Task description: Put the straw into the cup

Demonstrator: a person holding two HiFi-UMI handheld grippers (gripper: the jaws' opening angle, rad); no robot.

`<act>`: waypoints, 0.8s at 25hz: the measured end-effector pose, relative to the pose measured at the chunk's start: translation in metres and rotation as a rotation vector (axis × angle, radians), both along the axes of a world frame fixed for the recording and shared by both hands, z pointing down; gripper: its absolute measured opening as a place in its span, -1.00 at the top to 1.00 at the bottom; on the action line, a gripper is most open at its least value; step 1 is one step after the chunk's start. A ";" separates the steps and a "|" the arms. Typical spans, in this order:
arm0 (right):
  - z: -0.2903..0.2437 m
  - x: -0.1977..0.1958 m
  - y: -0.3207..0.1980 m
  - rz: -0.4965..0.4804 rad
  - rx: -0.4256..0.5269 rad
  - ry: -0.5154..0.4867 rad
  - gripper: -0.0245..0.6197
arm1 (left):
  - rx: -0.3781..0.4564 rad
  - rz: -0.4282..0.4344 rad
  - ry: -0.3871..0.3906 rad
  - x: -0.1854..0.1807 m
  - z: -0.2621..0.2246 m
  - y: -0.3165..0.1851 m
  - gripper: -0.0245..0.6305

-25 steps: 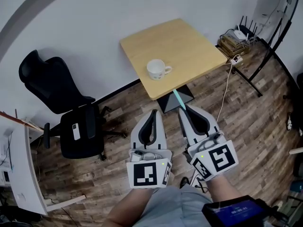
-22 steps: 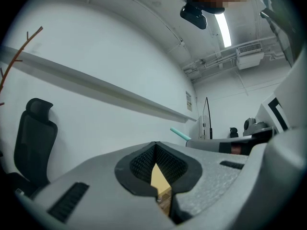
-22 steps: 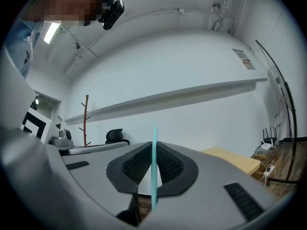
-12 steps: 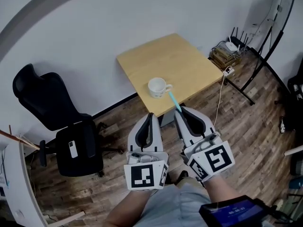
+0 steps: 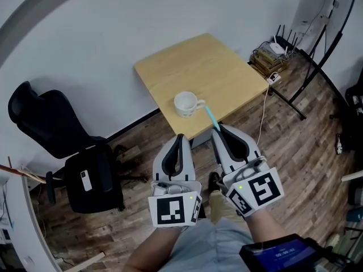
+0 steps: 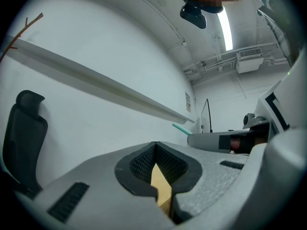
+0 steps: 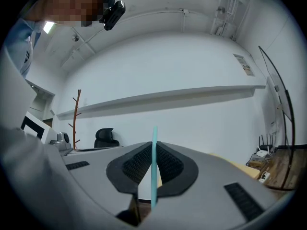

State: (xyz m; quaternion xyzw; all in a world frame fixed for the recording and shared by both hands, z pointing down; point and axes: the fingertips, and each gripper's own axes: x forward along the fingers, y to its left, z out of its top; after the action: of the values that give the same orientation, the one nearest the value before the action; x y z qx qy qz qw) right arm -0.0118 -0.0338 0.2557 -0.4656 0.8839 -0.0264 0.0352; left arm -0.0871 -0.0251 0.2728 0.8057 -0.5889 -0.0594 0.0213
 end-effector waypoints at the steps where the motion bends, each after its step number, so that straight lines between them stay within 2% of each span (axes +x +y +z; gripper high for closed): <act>1: 0.004 0.002 -0.006 0.000 -0.008 -0.004 0.85 | -0.009 -0.002 -0.004 0.001 0.004 -0.006 0.93; 13: 0.054 0.035 -0.104 -0.057 -0.124 -0.066 0.85 | -0.117 -0.071 -0.059 0.028 0.047 -0.100 0.93; 20: 0.035 0.038 -0.155 -0.164 -0.098 -0.114 0.85 | -0.099 -0.141 -0.099 0.044 0.028 -0.147 0.93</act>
State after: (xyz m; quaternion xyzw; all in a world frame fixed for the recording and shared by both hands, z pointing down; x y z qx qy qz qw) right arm 0.0258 -0.1891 0.2911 -0.3905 0.9133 -0.0987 0.0604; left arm -0.0434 -0.1721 0.3012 0.7620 -0.6469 0.0082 0.0274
